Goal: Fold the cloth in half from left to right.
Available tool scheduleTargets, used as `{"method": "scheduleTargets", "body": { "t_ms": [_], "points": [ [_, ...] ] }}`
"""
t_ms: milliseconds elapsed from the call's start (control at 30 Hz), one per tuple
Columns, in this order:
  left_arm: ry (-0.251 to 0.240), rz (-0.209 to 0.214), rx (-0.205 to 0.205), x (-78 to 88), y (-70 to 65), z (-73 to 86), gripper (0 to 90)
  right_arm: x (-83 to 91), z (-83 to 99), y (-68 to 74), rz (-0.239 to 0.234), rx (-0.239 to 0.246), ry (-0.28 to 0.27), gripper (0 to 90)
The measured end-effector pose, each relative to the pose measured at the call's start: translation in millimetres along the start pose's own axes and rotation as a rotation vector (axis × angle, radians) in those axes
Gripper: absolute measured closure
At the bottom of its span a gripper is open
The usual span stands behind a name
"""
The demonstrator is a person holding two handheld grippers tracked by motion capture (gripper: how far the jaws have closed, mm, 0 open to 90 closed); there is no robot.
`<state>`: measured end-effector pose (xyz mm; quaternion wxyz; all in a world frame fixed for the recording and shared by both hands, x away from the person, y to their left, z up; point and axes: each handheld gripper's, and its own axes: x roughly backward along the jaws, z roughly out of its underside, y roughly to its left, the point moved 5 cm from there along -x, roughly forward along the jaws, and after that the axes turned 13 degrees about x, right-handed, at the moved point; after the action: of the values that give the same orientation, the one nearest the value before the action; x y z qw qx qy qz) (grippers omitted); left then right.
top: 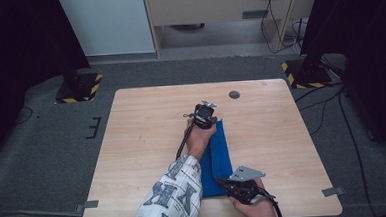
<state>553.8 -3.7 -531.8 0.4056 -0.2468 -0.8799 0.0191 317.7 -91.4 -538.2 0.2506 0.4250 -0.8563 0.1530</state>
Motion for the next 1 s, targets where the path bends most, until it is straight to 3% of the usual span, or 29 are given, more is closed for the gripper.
{"method": "scheduleTargets", "body": {
  "t_ms": [200, 300, 433, 467, 567, 667, 800, 1000],
  "points": [
    [0.019, 0.0, 0.006, -6.6, -1.6, 3.3, 86.3, 0.7, 3.9, -3.0, 0.0, -0.008, 0.01, 83.9],
    [0.01, -0.001, 0.013, -7.7, -2.6, 3.0, 82.4, -0.9, 5.7, -4.2, 0.004, -0.011, 0.029, 78.5],
    [-0.018, 0.021, 0.043, -7.6, -4.7, 0.8, 74.7, -1.9, 10.6, -9.7, 0.041, -0.035, 0.067, 62.9],
    [-0.023, 0.026, 0.048, -7.6, -5.1, 0.4, 69.3, -1.8, 12.6, -12.9, 0.062, -0.049, 0.083, 57.4],
    [-0.036, 0.037, 0.038, -5.4, -7.4, -0.6, 63.0, -2.5, 15.2, -14.5, 0.067, -0.055, 0.108, 43.8],
    [-0.055, 0.059, 0.033, 2.3, -9.8, -3.8, 49.0, -4.4, 17.6, -14.8, 0.084, -0.054, 0.126, 31.6],
    [-0.075, 0.121, 0.009, 23.5, -11.1, -6.9, 39.4, -6.1, 19.4, -15.7, 0.094, -0.053, 0.139, 22.0],
    [-0.066, 0.135, -0.004, 59.1, -4.9, 6.7, 24.0, -7.8, 19.2, -21.1, 0.106, -0.039, 0.128, 10.7]
  ]
}}
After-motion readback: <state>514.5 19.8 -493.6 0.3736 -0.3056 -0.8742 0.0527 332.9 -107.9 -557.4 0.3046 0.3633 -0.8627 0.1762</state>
